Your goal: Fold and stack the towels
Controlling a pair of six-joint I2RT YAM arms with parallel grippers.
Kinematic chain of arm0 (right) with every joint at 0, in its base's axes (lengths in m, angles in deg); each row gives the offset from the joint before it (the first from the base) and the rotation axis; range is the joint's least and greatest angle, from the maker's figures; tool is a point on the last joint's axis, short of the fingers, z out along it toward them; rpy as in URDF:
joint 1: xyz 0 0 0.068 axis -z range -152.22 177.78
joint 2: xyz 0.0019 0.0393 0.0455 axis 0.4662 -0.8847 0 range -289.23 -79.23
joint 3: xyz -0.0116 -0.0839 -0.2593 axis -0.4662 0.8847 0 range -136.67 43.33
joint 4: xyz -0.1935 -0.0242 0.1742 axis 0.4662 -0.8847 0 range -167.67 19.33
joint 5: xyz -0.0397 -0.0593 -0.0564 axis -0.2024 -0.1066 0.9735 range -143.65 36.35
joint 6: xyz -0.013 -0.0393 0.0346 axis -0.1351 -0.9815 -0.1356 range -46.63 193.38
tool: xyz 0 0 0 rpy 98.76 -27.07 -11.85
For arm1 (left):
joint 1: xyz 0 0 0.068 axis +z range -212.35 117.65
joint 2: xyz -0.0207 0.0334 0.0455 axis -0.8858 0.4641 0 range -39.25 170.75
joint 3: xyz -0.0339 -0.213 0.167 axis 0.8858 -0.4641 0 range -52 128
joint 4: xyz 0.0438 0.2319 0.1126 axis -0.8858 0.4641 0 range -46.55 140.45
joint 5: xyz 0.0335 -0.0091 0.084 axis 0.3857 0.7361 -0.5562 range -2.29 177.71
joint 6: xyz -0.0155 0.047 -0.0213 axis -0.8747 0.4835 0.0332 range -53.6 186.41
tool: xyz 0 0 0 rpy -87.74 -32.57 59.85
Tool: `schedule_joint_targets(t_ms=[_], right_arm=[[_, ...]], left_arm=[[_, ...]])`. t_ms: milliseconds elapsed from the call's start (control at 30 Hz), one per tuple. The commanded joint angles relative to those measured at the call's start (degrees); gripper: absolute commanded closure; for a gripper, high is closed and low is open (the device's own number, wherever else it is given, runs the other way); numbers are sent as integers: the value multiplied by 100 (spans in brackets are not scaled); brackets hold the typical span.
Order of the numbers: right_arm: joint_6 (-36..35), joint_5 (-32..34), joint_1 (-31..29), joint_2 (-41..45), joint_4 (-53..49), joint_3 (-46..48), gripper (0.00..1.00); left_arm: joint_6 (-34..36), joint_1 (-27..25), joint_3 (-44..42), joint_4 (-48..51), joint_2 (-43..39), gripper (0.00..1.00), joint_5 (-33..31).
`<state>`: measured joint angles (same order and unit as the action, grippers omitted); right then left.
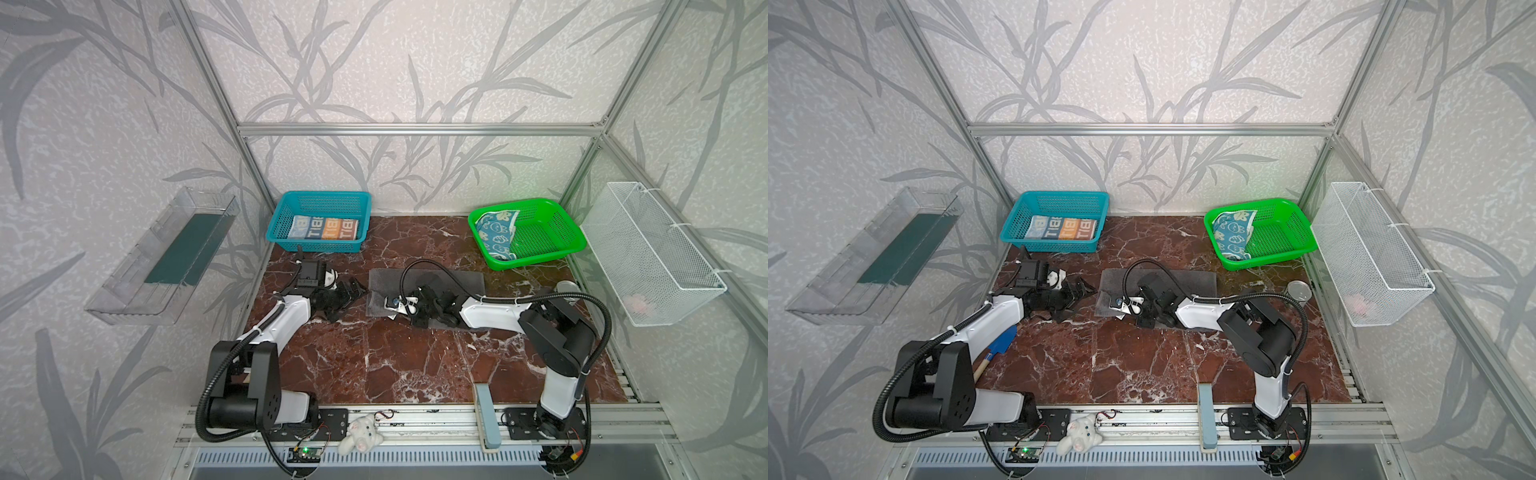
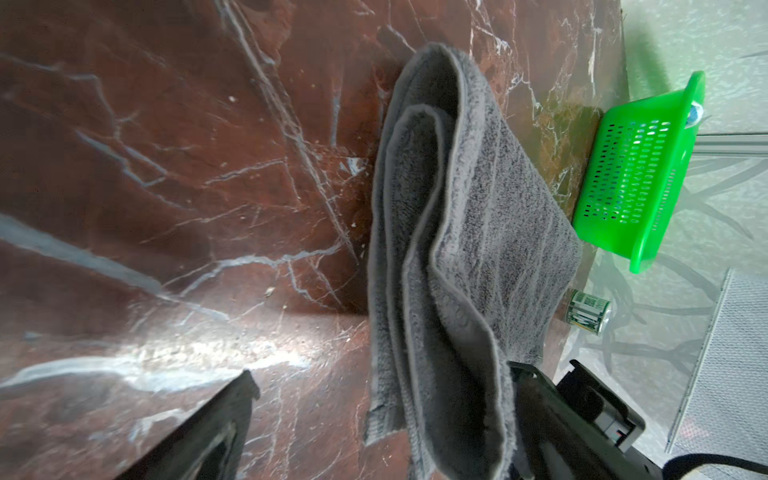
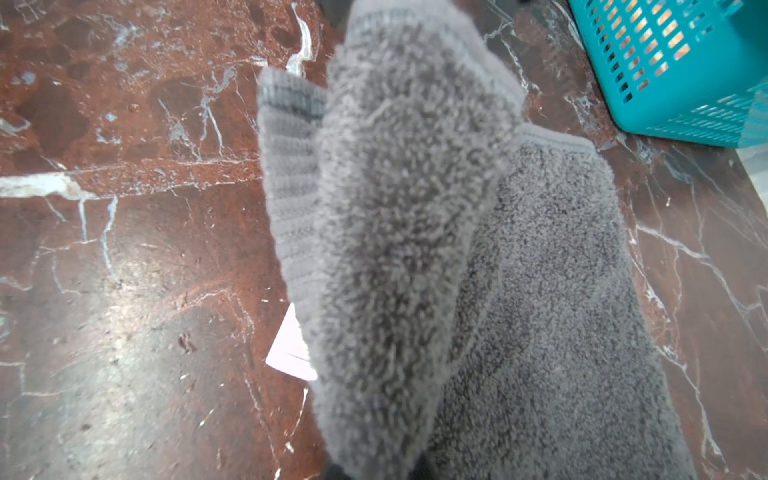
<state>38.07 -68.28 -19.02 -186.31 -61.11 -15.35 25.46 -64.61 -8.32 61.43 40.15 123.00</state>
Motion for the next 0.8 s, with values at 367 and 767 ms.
schedule_joint_targets(t_ms=[367,767], right_arm=[[209,-374,75,327,430,65,100],[215,-477,155,364,503,63,100]], left_arm=[[-992,-313,-263,-1646,763,1,600],[-2063,-612,-485,-3371,1564,8,853]])
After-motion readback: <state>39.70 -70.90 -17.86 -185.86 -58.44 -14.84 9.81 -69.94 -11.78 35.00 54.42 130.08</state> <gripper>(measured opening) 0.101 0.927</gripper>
